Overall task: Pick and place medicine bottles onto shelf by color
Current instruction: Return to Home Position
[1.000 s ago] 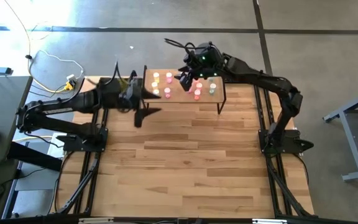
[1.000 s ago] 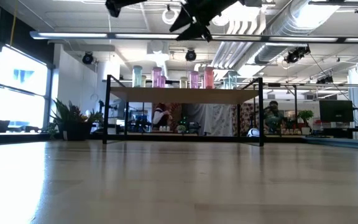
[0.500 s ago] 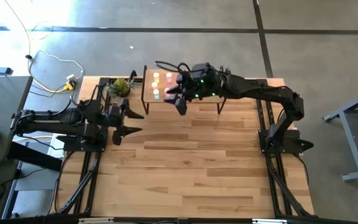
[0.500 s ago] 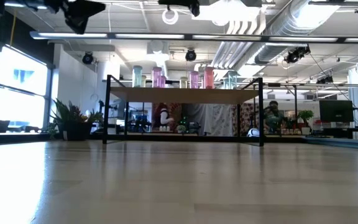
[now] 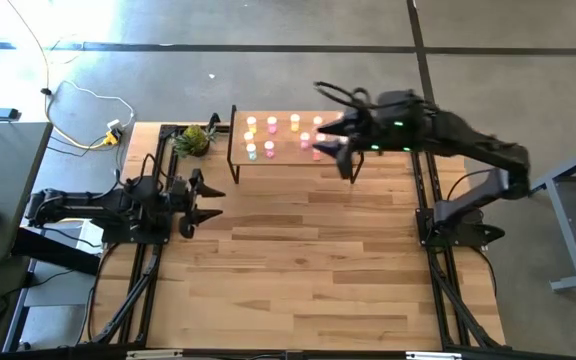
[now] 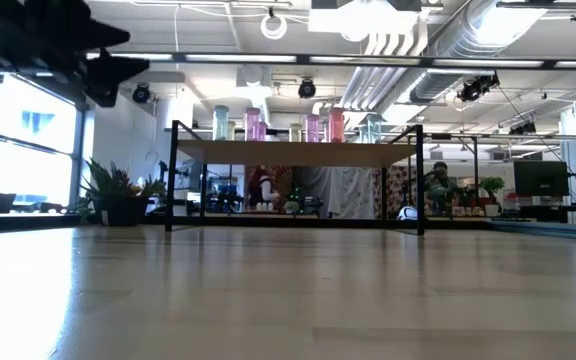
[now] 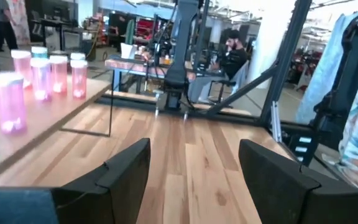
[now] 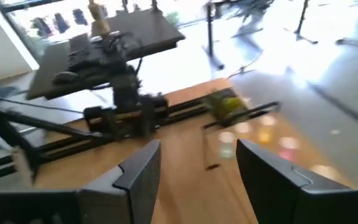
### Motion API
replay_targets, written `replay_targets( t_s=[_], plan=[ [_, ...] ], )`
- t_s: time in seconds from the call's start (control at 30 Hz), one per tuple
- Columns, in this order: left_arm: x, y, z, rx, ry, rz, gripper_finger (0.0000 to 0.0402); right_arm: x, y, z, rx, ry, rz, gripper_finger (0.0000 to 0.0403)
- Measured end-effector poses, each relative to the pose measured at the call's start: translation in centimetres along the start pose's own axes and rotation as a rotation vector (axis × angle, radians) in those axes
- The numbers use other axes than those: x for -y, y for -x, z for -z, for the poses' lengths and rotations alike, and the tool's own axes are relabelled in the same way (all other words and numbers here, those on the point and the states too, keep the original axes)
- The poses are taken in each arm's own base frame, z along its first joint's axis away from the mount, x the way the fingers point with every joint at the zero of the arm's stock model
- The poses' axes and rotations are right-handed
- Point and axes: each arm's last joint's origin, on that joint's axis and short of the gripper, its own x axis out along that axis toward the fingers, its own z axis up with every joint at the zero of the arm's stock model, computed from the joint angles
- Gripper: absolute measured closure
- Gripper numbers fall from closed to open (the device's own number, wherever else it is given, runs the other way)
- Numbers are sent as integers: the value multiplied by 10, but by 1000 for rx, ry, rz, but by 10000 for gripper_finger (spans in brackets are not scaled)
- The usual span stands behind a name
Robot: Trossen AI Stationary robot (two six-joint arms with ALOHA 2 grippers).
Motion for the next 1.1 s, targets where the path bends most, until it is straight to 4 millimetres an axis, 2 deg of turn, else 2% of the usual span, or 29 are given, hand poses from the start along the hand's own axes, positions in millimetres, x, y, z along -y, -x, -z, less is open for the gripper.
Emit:
replay_targets(
  t_s=[0.13,0.37,0.43,0.67,0.9,1.1],
  plan=[
    [-4,-1,20,-41,14,-30,168,-3,35,15,4,50,75,203],
    [-10,1,47,-154,135,-140,168,1,59,81,90,22,72,203],
    [-12,2,53,-211,196,-202,168,5,63,103,107,9,56,203],
    [-14,0,58,-250,312,-245,168,24,68,181,140,-67,33,203],
    [-14,-1,61,-295,195,-231,168,40,68,247,126,-66,42,203],
    [-16,-1,60,-289,29,-272,168,49,67,284,141,-118,52,203]
  ],
)
